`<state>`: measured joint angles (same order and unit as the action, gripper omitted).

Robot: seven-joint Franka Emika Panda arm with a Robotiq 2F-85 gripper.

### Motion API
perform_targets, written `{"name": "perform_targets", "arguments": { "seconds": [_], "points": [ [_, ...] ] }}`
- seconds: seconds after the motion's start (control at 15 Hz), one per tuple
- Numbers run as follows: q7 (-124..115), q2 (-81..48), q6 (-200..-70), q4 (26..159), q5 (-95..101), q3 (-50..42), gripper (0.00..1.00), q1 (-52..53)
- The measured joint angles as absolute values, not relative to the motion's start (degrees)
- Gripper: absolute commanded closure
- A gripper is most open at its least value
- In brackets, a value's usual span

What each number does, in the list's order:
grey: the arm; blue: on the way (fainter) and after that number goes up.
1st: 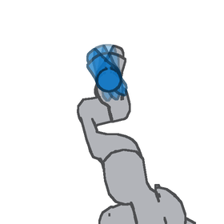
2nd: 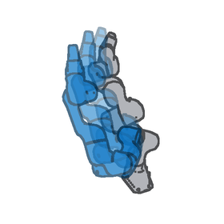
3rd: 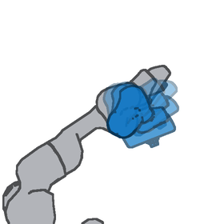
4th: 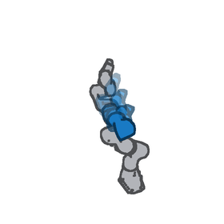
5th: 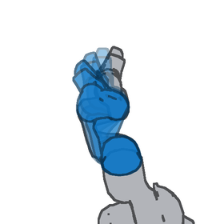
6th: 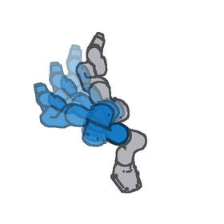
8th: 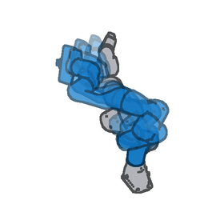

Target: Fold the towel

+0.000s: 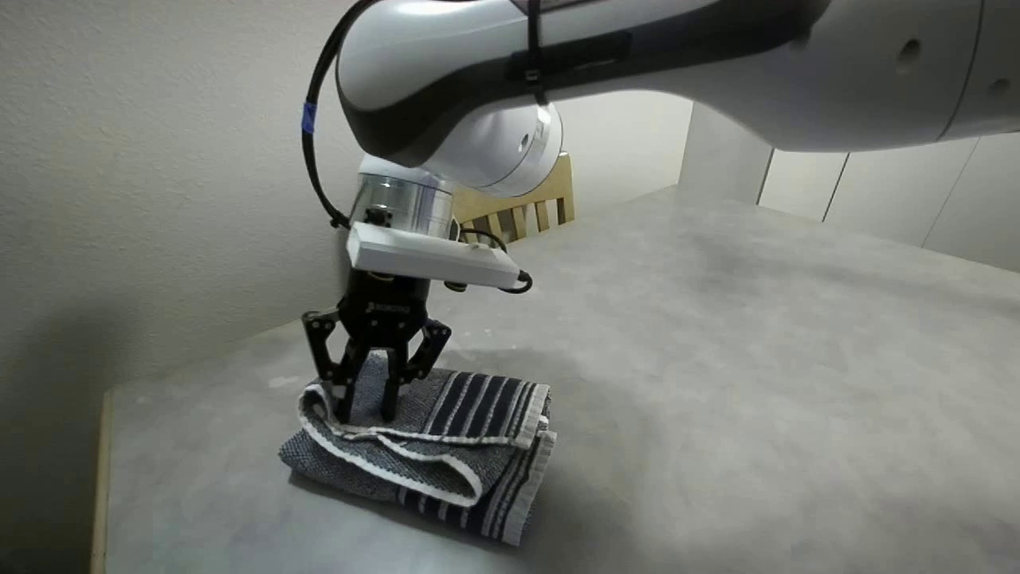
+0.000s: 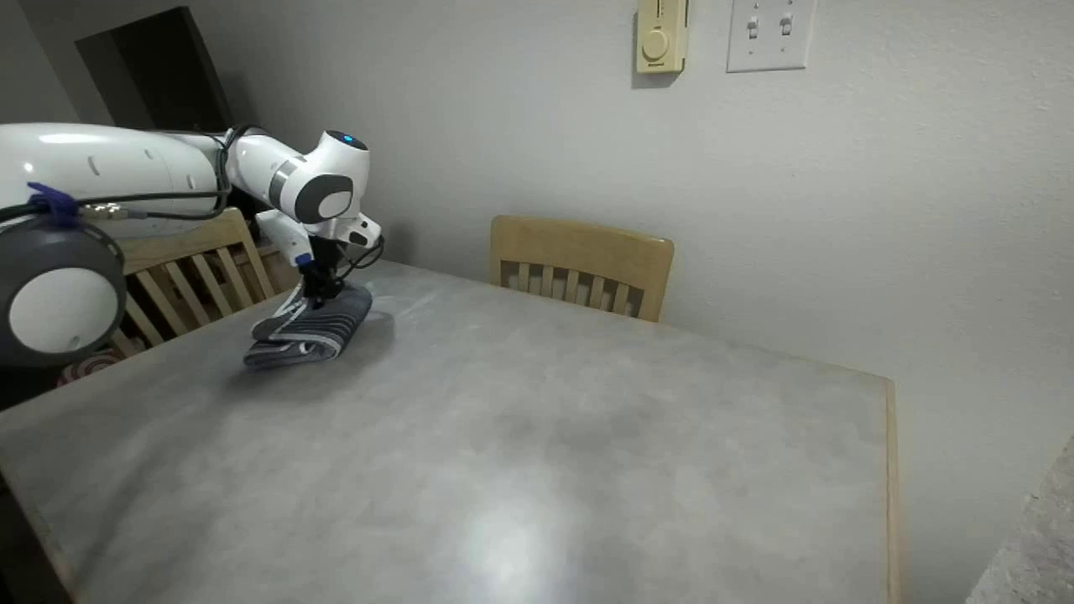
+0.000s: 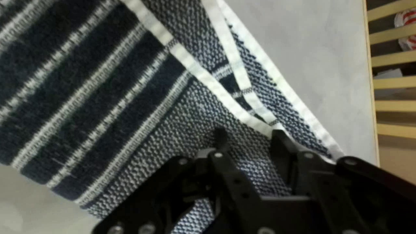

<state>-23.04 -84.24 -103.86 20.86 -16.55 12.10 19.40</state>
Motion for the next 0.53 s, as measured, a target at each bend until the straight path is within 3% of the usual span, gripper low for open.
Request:
{"name": "perform_targets", "arguments": {
  "seconds": [0.27, 0.53],
  "points": [
    [-27.3, -84.1, -110.2, 20.8, -13.9, 10.4, 0.00, 20.5],
    [-31.4, -83.8, -113.6, 20.8, -12.8, 9.0, 0.00, 21.1]
  ]
}}
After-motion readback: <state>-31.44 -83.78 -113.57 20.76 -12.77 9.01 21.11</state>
